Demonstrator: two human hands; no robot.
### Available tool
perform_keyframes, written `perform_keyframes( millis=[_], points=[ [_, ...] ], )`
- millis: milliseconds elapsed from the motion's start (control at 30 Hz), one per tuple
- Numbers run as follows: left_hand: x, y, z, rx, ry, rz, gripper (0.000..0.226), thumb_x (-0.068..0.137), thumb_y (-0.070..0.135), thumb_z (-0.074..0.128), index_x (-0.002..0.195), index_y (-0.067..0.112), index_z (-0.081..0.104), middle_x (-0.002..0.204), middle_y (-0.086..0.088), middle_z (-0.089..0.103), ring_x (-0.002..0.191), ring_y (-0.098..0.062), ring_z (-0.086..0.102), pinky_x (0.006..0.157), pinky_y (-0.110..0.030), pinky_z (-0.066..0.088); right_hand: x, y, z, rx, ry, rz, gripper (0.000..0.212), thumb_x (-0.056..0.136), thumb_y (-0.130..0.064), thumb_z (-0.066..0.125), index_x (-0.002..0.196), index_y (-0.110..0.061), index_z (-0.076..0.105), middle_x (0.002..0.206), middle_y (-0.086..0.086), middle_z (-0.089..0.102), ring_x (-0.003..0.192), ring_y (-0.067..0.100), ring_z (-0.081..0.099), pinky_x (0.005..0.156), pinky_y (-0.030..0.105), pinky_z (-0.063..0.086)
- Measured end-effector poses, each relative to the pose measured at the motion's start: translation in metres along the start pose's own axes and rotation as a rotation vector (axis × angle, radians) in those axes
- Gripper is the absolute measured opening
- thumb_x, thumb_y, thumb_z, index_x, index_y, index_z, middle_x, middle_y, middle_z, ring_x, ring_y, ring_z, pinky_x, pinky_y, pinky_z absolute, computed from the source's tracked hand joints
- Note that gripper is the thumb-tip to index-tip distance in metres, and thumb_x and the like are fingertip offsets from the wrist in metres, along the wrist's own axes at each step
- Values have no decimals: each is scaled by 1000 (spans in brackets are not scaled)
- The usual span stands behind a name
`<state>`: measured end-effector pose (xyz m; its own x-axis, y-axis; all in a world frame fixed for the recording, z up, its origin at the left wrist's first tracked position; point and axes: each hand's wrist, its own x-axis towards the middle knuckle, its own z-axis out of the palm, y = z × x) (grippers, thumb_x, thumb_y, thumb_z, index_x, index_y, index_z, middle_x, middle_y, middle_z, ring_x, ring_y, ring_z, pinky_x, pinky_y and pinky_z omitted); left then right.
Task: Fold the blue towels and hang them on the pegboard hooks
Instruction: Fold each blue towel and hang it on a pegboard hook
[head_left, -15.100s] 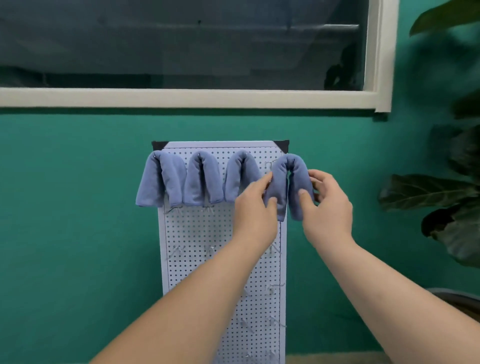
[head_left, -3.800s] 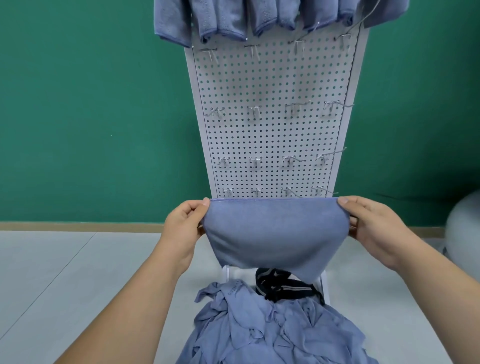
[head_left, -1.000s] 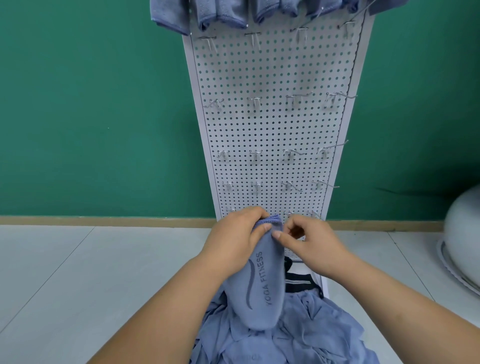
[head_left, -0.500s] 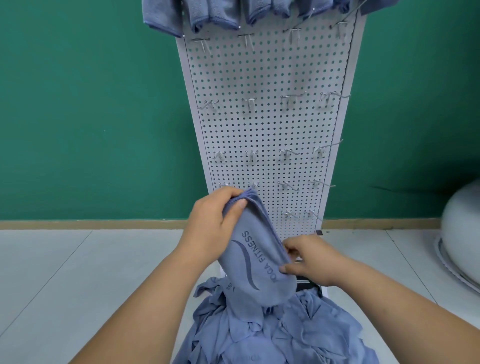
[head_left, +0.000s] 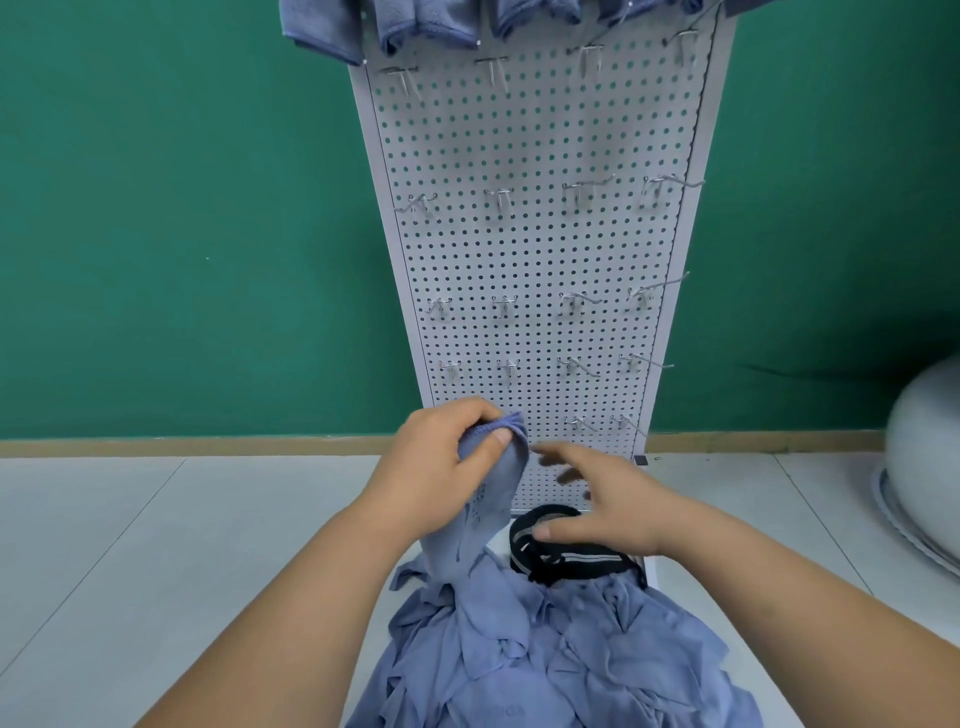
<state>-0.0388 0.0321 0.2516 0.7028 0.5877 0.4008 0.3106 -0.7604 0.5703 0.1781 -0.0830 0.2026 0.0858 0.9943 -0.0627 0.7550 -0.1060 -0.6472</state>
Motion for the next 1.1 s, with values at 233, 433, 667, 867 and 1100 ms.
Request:
perform_keyframes(
  millis=[233,433,667,867,1100],
  points=[
    [2,16,3,-171,21,37,8,101,25,69,103,31,74,100,17,74,98,-7,69,86,-25,54,-1,-27,0,340,3,-70,18,92,-27,81,109,-28,74,99,-18,79,93,-2,73,79,17,55],
    [2,-22,-16,-392,321,-273,11,107,27,60,101,27,69,95,7,72,87,-9,65,78,-25,51,-12,21,-15,22,-239,162,24,90,-48,80,86,-26,72,77,-15,75,70,3,70,66,22,56],
    [-2,-68,-11,-353,370,-649,16,106,29,57,98,24,70,95,-7,75,92,-32,68,81,-43,54,-17,38,-32,108,-68,201,27,95,-35,78,74,-23,68,63,-18,69,56,5,60,62,23,47],
    [3,-68,-8,-490,424,-755,25,107,33,55,94,13,61,93,-2,63,82,-22,53,74,-37,44,-19,37,-45,530,273,191,20,101,-37,68,109,-23,79,108,-8,80,107,15,74,104,42,55],
    [12,-49,2,-520,571,-674,28,108,44,50,106,18,59,99,-1,68,81,-19,59,75,-39,49,-7,18,-49,630,676,162,28,104,-43,62,99,-16,70,96,7,78,85,29,73,72,40,55]
  ],
)
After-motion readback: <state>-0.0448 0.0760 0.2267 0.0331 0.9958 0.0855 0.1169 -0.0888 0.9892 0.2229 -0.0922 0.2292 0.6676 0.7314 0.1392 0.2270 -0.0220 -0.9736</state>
